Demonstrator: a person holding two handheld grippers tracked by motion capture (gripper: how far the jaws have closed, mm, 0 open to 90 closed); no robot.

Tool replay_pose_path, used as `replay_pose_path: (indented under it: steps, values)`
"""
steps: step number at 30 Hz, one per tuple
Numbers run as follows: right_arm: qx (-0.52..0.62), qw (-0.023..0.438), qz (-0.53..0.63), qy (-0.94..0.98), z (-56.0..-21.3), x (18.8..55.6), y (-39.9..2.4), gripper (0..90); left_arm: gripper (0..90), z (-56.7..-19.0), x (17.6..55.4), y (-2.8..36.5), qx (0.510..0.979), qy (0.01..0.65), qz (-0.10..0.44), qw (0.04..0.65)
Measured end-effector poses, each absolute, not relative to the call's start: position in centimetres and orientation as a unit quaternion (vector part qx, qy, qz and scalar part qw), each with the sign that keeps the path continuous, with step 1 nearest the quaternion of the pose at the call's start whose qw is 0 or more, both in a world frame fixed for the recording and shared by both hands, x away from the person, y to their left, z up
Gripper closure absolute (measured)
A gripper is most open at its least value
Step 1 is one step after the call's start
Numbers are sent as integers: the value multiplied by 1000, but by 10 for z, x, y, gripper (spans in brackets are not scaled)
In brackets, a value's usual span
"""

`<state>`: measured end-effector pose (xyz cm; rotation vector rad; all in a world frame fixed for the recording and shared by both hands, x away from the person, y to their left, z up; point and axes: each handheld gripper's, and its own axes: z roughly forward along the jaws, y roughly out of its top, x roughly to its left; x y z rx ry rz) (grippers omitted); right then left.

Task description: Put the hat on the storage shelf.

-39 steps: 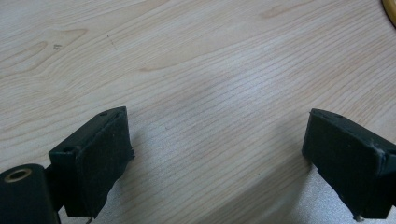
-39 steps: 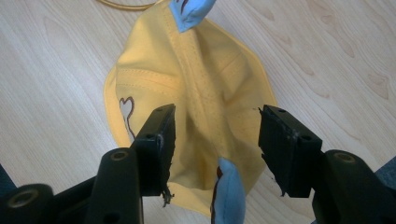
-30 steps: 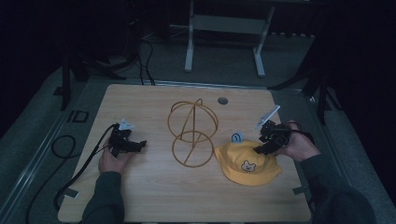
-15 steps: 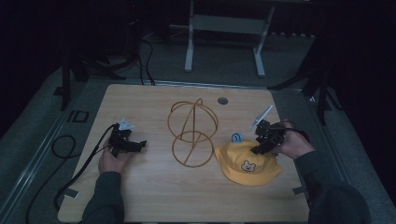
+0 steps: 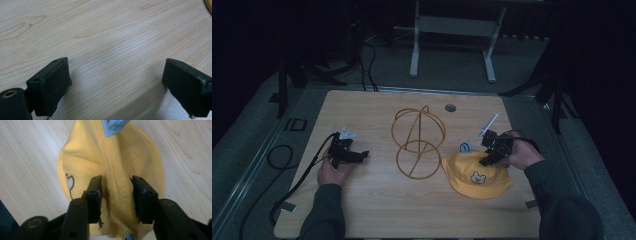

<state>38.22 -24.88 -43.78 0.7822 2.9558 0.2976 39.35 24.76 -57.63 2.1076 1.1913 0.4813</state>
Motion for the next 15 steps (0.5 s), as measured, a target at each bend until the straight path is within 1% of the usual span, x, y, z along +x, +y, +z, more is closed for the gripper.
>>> replay_pose_path:
  steps: [4,9,15]
  values:
    - [251,30,95,963,-439,382,-249,732,78,-576,394,248,806,456,184,330]
    - [250,28,88,964,-438,381,-249,756,77,-576,394,248,806,456,184,330]
    - [245,32,86,965,-437,379,-251,763,78,-576,394,248,806,455,184,330]
